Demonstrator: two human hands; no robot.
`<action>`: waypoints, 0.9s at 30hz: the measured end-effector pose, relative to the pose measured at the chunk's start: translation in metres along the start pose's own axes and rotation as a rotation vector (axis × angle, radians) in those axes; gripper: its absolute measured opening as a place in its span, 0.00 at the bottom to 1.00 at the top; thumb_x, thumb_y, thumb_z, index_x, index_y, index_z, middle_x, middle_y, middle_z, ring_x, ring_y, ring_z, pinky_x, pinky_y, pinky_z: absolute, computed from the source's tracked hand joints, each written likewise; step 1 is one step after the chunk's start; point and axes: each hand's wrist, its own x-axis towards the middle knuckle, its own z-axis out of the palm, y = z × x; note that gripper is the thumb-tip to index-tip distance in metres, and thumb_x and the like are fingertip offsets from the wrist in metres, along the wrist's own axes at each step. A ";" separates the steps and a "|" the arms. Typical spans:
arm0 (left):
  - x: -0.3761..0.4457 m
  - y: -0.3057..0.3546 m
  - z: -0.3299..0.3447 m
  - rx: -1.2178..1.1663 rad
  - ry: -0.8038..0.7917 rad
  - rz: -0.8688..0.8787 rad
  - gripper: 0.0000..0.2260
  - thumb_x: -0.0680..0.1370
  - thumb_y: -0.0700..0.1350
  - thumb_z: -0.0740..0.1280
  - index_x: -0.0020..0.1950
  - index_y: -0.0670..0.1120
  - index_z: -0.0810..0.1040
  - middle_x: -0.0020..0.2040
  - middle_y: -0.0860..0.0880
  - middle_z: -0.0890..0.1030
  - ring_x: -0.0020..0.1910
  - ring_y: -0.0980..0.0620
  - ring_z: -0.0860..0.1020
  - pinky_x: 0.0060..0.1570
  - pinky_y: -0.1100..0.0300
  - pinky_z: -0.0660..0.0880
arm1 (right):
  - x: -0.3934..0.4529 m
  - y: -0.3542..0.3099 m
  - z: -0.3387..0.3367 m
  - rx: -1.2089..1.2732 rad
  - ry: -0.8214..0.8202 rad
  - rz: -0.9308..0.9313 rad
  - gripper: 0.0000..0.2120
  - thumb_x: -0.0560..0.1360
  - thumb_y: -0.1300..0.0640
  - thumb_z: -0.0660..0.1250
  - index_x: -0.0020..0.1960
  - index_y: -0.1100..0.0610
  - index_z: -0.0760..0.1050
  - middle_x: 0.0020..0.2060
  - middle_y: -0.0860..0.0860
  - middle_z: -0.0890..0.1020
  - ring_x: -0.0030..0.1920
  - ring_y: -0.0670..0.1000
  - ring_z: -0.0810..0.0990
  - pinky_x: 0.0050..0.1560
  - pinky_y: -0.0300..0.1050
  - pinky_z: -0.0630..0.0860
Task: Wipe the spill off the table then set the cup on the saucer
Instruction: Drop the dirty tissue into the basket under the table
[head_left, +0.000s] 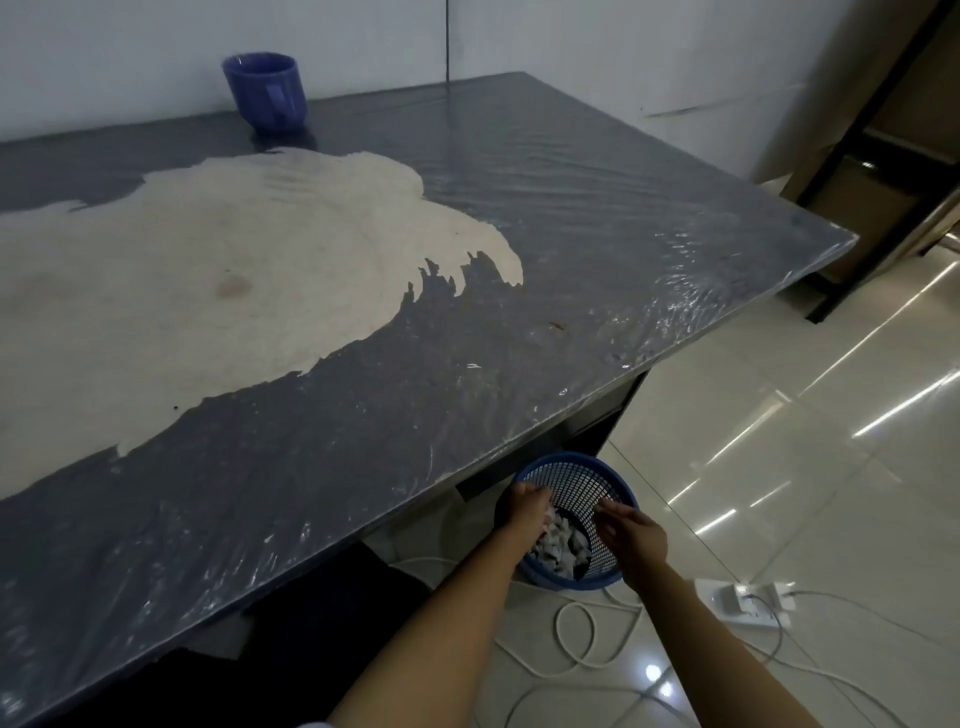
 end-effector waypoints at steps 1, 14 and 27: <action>-0.004 0.003 0.001 0.001 -0.002 0.006 0.04 0.81 0.41 0.59 0.50 0.41 0.71 0.35 0.48 0.72 0.30 0.54 0.69 0.28 0.65 0.67 | -0.004 -0.003 0.001 0.008 -0.001 -0.029 0.08 0.75 0.72 0.63 0.53 0.73 0.77 0.47 0.64 0.81 0.34 0.52 0.84 0.36 0.37 0.81; -0.099 0.082 0.018 0.077 -0.185 0.346 0.03 0.82 0.42 0.59 0.51 0.44 0.72 0.41 0.49 0.76 0.33 0.57 0.72 0.26 0.70 0.69 | -0.078 -0.077 0.019 -0.075 0.135 -0.639 0.13 0.80 0.58 0.58 0.46 0.60 0.80 0.41 0.60 0.84 0.35 0.54 0.79 0.34 0.47 0.75; -0.218 0.195 -0.041 0.088 -0.169 0.812 0.10 0.83 0.45 0.56 0.52 0.43 0.75 0.41 0.47 0.79 0.27 0.57 0.76 0.28 0.65 0.70 | -0.200 -0.204 0.067 0.067 -0.026 -1.075 0.13 0.78 0.55 0.59 0.40 0.57 0.78 0.35 0.54 0.80 0.32 0.49 0.74 0.36 0.46 0.70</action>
